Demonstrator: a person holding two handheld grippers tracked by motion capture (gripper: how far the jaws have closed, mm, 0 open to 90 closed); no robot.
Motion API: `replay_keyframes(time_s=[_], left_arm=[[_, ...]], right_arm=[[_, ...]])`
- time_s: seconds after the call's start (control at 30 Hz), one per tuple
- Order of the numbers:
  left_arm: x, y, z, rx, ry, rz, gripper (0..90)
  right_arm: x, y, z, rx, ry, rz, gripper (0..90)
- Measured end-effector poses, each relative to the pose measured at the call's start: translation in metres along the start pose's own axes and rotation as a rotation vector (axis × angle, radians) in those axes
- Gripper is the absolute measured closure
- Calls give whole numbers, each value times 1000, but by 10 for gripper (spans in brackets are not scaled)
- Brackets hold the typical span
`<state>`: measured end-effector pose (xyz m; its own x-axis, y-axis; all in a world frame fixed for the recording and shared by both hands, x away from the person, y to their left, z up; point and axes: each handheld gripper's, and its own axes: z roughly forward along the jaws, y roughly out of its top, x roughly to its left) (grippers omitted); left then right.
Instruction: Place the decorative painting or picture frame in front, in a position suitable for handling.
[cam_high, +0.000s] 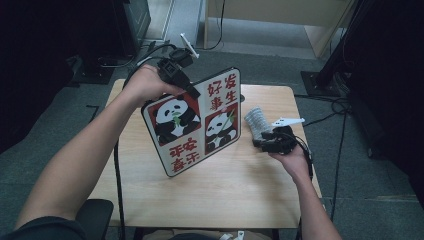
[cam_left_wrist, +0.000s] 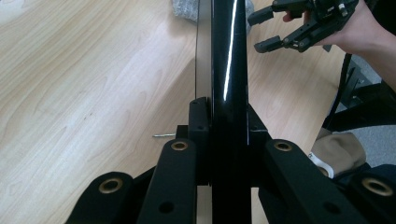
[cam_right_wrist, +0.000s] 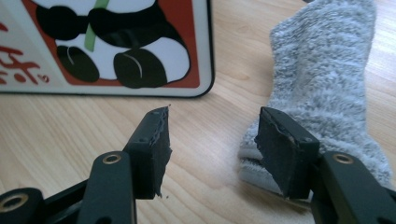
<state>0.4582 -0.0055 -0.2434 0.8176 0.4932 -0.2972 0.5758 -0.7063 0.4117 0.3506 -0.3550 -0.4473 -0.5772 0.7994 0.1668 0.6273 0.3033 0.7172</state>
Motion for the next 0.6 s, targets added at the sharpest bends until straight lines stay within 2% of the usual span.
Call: replay_keyframes(time_s=[0.13, 0.17, 0.2, 0.23, 0.27, 0.3, 0.43, 0.53, 0.57, 0.6], left_arm=[[6, -2, 0, -7, -22, -27, 781], [7, -2, 0, -8, -36, -34, 733], [8, -3, 0, -10, -41, -41, 733], [9, -3, 0, -5, -35, -44, 669], [10, -3, 0, 0, -26, -48, 669], [11, -4, 0, -8, -26, -53, 627], [17, -7, -5, -49, -44, -84, 573], [16, -8, -8, -66, -36, -83, 555], [15, -10, -13, -104, -39, -57, 533], [15, -10, -13, -104, -39, -57, 532]], right_arm=[[-5, 2, 1, -12, -3, 18, 445], [-7, 3, 1, -7, -12, 15, 445], [-7, 3, 1, -7, -12, 15, 445], [-9, 3, 1, -4, -19, 16, 445], [-9, 3, 1, -4, -19, 16, 445], [-11, 4, 0, -6, -28, 23, 444], [-15, 6, -3, -23, -41, 31, 443], [-17, 8, -3, -24, -45, 32, 441], [-19, 10, -2, -18, -37, 30, 441], [-19, 11, -2, -15, -35, 28, 441]])
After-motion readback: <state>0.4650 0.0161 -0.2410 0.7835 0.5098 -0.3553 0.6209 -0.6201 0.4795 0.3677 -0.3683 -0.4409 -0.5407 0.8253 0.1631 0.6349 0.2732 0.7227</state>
